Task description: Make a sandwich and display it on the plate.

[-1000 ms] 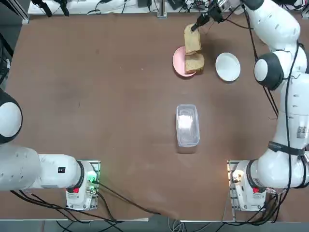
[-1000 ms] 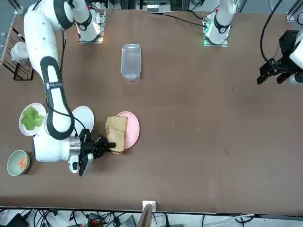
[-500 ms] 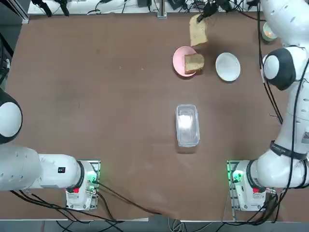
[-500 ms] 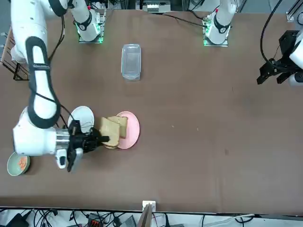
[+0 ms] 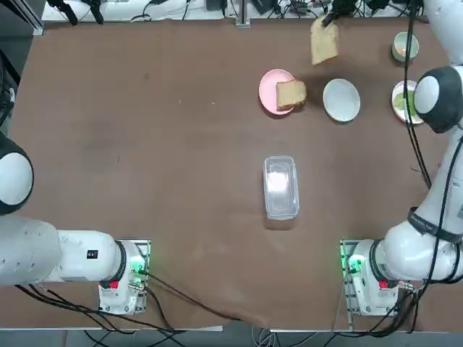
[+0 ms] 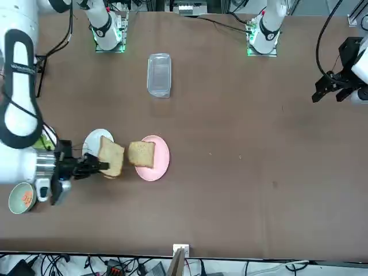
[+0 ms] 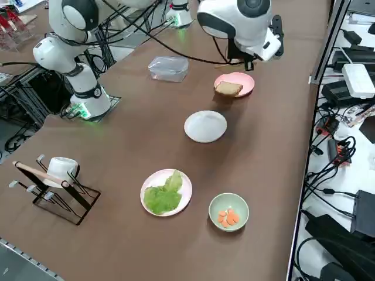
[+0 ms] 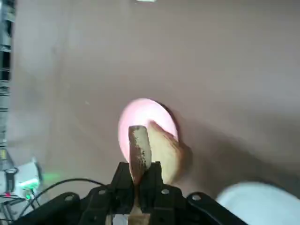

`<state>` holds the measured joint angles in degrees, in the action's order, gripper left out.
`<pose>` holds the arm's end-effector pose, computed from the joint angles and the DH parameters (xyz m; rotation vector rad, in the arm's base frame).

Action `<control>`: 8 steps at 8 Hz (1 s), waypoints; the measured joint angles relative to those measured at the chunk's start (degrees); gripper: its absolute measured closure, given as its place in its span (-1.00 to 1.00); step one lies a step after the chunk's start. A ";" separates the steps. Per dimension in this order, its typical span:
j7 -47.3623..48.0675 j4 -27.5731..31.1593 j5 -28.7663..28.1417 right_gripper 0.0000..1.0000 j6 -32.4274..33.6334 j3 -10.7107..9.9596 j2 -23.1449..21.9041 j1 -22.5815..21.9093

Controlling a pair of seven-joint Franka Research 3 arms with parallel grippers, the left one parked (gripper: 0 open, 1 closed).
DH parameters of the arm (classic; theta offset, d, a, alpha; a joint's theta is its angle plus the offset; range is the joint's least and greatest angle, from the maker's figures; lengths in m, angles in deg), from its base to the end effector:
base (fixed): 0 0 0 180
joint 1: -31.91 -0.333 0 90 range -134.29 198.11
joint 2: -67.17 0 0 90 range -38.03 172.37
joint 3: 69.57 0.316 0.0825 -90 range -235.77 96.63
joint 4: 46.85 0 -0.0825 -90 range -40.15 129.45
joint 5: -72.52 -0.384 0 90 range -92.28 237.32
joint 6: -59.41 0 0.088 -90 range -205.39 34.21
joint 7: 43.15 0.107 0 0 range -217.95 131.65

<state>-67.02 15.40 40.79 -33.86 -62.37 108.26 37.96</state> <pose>0.7342 0.0396 0.4097 -2.4544 -0.4098 0.0433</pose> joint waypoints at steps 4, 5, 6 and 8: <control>13.42 0.40 8.24 0.83 1.72 -0.78 -3.12 3.33; 16.20 1.86 8.49 0.83 0.36 -0.81 -3.99 3.34; 17.67 5.67 8.50 0.83 -3.32 -0.92 -5.23 3.51; 18.77 19.79 5.74 0.83 -16.75 -1.17 -9.69 4.99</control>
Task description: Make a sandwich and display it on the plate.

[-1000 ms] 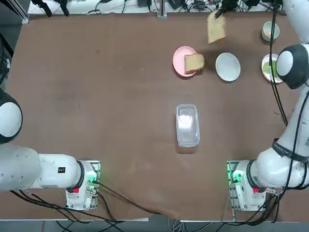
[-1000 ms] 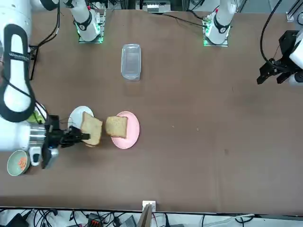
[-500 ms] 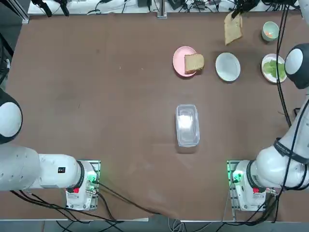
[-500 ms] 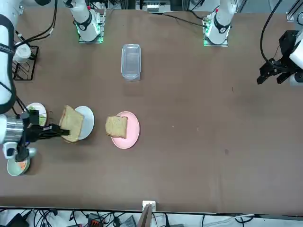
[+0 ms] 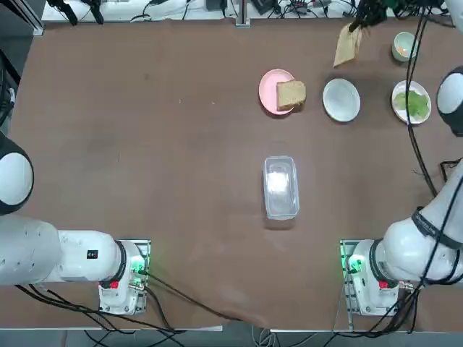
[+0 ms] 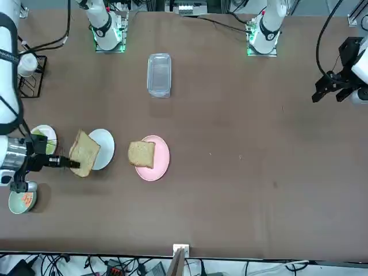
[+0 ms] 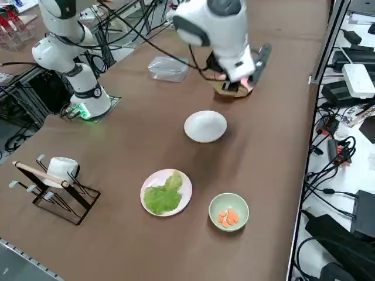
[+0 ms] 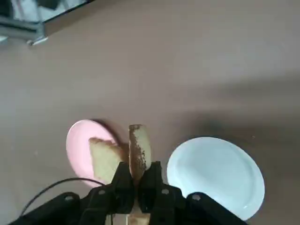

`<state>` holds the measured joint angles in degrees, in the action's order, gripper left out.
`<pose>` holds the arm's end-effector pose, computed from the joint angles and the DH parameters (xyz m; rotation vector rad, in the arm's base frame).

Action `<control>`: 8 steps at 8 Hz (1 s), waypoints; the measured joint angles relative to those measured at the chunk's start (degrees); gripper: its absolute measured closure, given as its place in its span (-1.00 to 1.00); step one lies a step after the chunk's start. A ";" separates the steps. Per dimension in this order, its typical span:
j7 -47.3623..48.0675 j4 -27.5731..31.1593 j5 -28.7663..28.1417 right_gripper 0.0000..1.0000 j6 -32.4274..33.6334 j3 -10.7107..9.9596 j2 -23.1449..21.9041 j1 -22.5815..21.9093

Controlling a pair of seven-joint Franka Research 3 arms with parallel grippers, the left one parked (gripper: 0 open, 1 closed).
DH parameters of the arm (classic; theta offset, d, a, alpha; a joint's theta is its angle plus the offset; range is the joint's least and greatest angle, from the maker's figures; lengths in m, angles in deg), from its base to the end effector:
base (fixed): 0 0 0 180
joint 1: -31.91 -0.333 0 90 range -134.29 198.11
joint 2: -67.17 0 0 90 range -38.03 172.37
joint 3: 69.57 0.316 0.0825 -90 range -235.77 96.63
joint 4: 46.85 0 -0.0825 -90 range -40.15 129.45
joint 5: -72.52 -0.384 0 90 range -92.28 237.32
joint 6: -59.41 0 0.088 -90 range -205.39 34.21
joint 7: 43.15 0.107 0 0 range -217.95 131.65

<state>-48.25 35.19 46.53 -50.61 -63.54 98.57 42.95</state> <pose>0.7036 -0.0441 0.3805 -2.6510 0.2435 0.0204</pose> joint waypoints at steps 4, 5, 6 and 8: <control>0.03 15.83 -5.65 0.83 -9.43 -0.23 -3.69 3.85; -0.13 16.83 -7.25 0.83 -9.42 -0.25 -3.20 4.95; -0.15 17.45 -7.84 0.83 -9.39 -0.24 -2.61 5.41; -0.14 18.73 -8.39 0.83 -9.39 -0.08 -1.81 5.35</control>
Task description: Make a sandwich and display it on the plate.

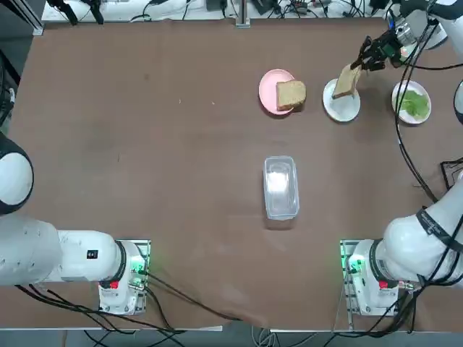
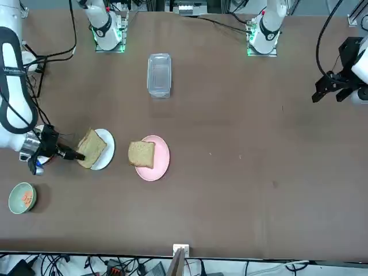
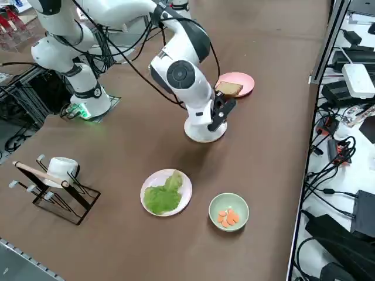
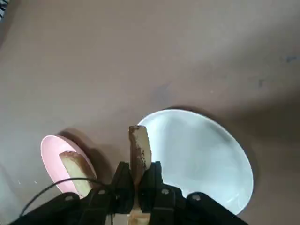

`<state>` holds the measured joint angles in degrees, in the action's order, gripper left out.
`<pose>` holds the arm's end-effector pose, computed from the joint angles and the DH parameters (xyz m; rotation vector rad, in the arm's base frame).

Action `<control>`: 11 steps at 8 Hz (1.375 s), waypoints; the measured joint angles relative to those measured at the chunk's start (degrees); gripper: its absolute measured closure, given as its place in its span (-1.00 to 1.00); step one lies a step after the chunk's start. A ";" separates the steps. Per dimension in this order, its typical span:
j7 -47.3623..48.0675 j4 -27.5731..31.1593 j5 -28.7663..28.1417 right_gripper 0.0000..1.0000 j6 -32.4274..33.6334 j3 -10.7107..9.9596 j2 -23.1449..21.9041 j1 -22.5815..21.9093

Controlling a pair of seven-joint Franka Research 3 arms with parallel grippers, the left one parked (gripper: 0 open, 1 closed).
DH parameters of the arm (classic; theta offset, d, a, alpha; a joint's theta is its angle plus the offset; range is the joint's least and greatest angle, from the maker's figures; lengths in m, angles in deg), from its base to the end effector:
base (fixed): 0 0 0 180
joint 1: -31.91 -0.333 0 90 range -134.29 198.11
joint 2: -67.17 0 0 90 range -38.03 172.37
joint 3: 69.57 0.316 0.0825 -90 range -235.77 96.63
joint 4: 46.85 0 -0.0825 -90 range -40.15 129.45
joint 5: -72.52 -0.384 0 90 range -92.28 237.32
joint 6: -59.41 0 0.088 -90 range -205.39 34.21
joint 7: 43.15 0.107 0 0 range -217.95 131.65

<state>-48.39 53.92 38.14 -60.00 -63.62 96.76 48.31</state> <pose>0.6395 -0.0947 0.2692 -2.5088 0.5783 0.1481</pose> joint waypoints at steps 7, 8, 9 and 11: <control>-1.91 0.53 -1.95 0.83 -0.06 -0.02 3.36 0.79; -2.25 0.47 -2.10 0.83 -0.07 -0.04 3.62 1.15; -2.36 0.39 -2.22 0.83 -0.07 -0.04 3.71 1.36; -2.40 0.31 -2.27 0.83 -0.06 0.03 3.76 1.39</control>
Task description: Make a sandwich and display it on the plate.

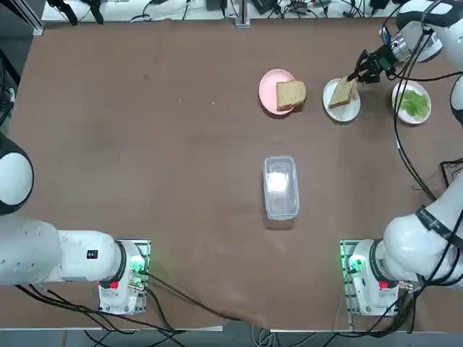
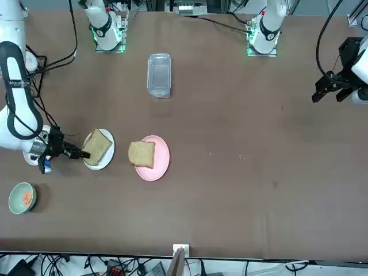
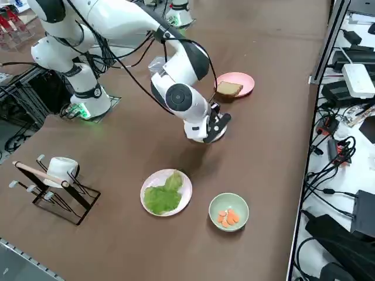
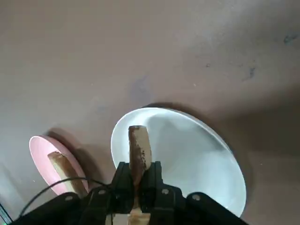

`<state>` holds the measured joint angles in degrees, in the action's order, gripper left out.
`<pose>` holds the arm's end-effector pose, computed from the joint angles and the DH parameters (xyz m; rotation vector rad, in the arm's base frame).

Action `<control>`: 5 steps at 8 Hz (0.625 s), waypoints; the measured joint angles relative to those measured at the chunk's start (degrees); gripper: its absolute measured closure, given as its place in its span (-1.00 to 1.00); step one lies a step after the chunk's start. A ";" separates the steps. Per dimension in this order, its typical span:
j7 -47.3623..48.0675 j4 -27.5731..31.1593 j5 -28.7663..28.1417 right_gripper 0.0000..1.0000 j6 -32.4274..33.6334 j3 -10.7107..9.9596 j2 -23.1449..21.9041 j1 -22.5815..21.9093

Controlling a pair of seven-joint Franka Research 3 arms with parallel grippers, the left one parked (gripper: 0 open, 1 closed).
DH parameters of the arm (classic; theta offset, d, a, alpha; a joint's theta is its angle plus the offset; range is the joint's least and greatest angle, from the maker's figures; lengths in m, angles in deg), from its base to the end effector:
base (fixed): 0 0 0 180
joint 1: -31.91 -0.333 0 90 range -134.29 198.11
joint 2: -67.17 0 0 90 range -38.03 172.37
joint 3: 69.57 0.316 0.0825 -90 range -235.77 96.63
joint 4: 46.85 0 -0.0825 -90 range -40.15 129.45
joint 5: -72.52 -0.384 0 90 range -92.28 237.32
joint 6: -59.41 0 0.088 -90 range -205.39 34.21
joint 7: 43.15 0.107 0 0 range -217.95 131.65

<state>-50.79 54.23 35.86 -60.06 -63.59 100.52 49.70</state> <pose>0.6313 -0.1064 0.2261 -2.4581 0.6033 0.2030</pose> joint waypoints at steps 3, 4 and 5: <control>-0.04 0.00 -0.01 0.83 0.00 0.08 0.31 -0.02; -0.04 0.00 -0.01 0.83 0.01 0.08 0.34 -0.02; -0.06 -0.01 -0.01 0.83 0.01 0.10 0.43 -0.02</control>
<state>-50.85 54.22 35.86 -60.06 -63.50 100.95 49.68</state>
